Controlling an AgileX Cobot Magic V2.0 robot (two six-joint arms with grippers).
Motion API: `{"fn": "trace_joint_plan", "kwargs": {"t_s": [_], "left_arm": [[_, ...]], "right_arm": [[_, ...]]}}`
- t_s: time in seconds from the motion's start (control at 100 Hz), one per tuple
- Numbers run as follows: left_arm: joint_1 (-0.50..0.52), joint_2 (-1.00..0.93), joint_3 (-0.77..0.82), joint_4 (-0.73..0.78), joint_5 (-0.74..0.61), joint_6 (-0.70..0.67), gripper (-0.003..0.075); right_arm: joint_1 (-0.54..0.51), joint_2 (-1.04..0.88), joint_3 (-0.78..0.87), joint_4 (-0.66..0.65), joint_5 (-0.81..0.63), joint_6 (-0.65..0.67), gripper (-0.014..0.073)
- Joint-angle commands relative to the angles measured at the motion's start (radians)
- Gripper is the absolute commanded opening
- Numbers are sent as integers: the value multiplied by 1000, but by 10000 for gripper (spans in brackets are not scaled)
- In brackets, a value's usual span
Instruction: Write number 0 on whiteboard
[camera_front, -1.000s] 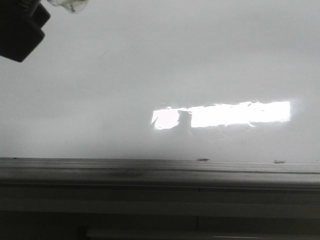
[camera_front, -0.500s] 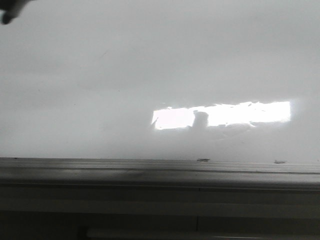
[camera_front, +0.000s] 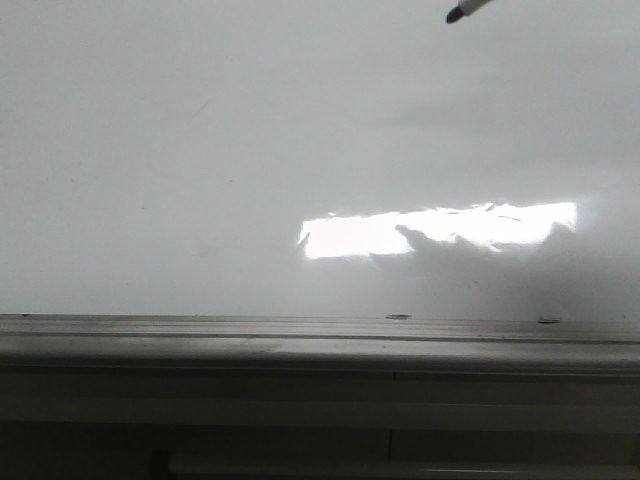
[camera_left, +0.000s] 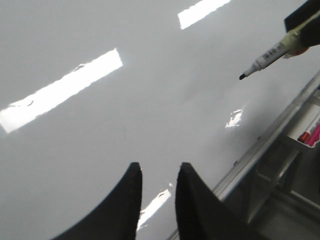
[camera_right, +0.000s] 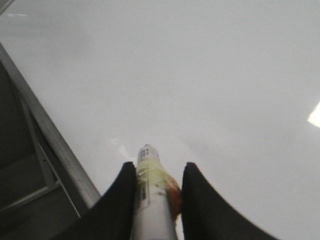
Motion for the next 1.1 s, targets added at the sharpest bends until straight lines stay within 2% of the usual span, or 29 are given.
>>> {"fn": "trace_joint_plan", "kwargs": {"t_s": [0.0,0.12,0.23,0.34,0.57,0.88,1.09], "left_arm": [[35,-9,20,28,-157,-72,-12],[56,-9,39,17,-204,-72,-20],[55,-9,39,15,-204,-72,-20],[55,-9,39,12,-204,-72,-20],[55,-9,39,11,-204,-72,-20],[55,-9,39,11,-204,-72,-20],[55,-9,39,11,-204,-72,-20]], "right_arm": [[-15,37,-25,-13,-140,7,-46],[-15,113,-31,-13,-213,7,-46],[-15,167,-31,-13,-222,7,-48],[-15,176,-31,-13,-240,7,-48],[-15,182,-31,-13,-389,7,-47],[-15,241,-31,-45,-367,5,-47],[-15,280,-31,-45,-298,5,-47]]}}
